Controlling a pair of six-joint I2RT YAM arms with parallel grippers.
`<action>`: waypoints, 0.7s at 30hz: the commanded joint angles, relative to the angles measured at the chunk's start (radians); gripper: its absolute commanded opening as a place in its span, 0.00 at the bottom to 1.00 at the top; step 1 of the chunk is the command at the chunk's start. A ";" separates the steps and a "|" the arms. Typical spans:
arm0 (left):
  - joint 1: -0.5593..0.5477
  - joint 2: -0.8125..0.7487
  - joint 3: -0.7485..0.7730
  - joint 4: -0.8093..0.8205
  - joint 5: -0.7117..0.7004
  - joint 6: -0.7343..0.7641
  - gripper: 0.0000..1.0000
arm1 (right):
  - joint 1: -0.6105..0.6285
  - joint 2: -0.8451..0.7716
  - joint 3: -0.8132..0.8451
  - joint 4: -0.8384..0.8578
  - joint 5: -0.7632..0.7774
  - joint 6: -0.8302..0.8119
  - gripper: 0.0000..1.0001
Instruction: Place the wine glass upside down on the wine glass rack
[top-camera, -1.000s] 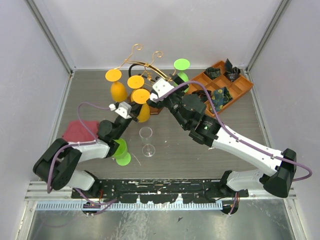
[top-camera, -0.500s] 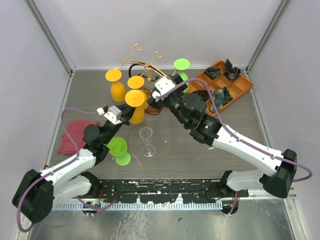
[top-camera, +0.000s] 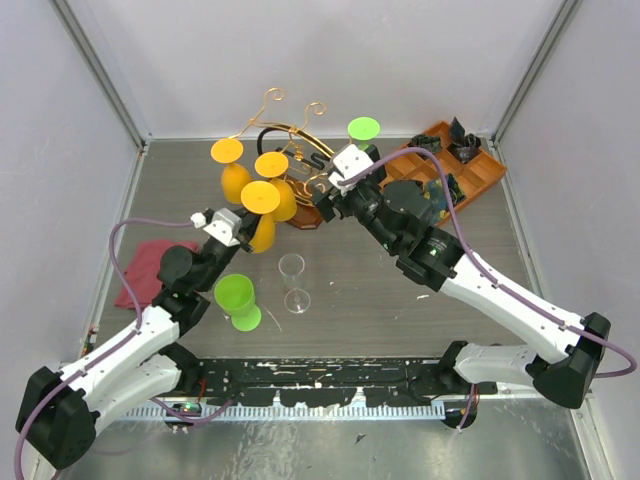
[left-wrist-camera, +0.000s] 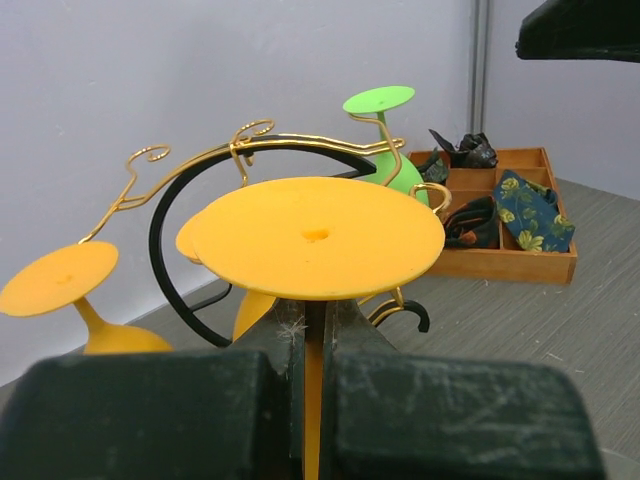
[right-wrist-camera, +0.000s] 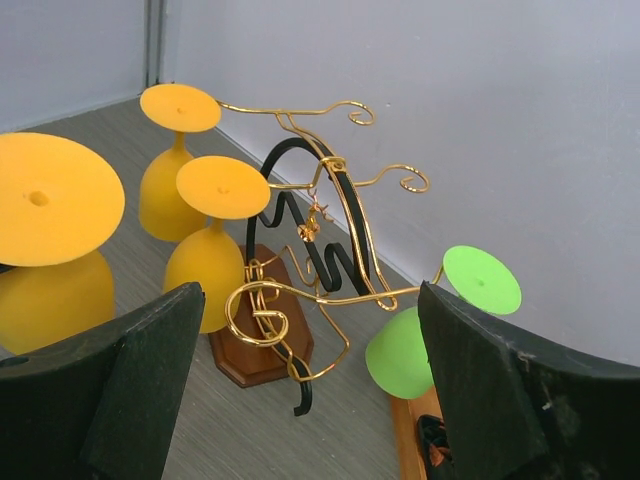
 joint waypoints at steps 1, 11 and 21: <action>0.002 -0.005 0.048 -0.021 -0.047 0.024 0.00 | -0.013 -0.025 0.036 -0.001 0.001 0.051 0.93; 0.002 -0.015 0.060 -0.051 -0.066 0.008 0.00 | -0.050 0.045 0.099 -0.107 0.087 0.143 0.91; 0.002 -0.007 0.118 -0.077 -0.060 0.039 0.00 | -0.093 0.179 0.256 -0.295 0.285 0.291 1.00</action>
